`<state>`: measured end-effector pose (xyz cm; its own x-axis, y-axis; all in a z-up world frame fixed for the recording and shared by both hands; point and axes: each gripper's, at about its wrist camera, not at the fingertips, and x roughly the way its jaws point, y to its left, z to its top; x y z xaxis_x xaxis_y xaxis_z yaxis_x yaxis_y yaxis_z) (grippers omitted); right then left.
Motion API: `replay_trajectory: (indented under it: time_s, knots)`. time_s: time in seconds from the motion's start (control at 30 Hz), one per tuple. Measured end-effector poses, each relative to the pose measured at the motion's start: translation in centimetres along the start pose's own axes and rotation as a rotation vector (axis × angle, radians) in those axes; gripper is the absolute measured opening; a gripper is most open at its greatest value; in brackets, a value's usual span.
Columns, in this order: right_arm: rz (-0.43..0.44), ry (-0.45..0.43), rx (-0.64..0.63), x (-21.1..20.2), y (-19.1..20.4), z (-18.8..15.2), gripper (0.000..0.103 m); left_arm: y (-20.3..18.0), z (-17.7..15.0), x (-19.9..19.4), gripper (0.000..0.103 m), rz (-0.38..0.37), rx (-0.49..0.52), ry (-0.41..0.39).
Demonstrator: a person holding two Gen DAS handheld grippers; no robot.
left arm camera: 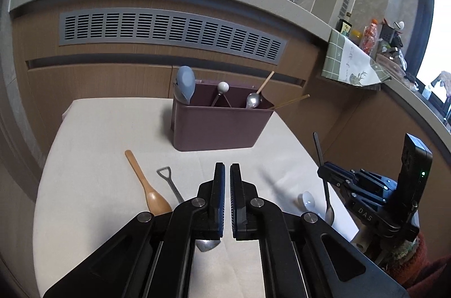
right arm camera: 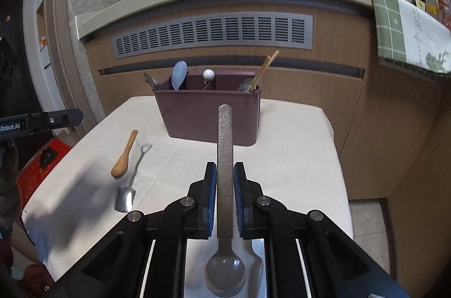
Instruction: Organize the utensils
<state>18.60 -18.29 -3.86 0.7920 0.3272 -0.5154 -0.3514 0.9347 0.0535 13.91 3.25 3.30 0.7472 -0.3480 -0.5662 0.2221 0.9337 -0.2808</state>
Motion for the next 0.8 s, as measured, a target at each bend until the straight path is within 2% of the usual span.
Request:
replay_trajectory:
  time_s: [0.13,0.23,0.3,0.37,0.43,0.53,0.67,0.8]
  knots:
    - [-0.005,0.023,-0.002,0.3,0.0,-0.2,0.011,1.5,-1.1,1.7,0.005,0.055,-0.05,0.068]
    - [0.0,0.047,0.014,0.7,-0.3,-0.8,0.011,3.2,-2.5,3.3,0.006,0.07,-0.09,0.119]
    - [0.001,0.065,0.026,1.0,-0.6,-1.2,0.011,4.5,-3.4,4.4,0.011,0.105,-0.122,0.142]
    - [0.006,0.088,0.035,1.5,-0.8,-1.7,0.011,6.0,-3.9,5.7,0.031,0.149,-0.164,0.177]
    - [0.011,0.109,0.044,2.0,-0.8,-2.0,0.011,7.3,-4.1,7.1,0.037,0.174,-0.219,0.194]
    - [0.024,0.127,0.046,2.7,-0.5,-2.4,0.012,8.4,-3.8,9.4,0.039,0.207,-0.257,0.216]
    - [0.027,0.141,0.023,3.2,0.3,-2.7,0.012,9.1,-2.5,12.6,0.039,0.316,-0.216,0.229]
    - [0.022,0.146,0.014,3.4,0.4,-2.7,0.012,9.7,-0.8,14.5,0.038,0.353,-0.207,0.258]
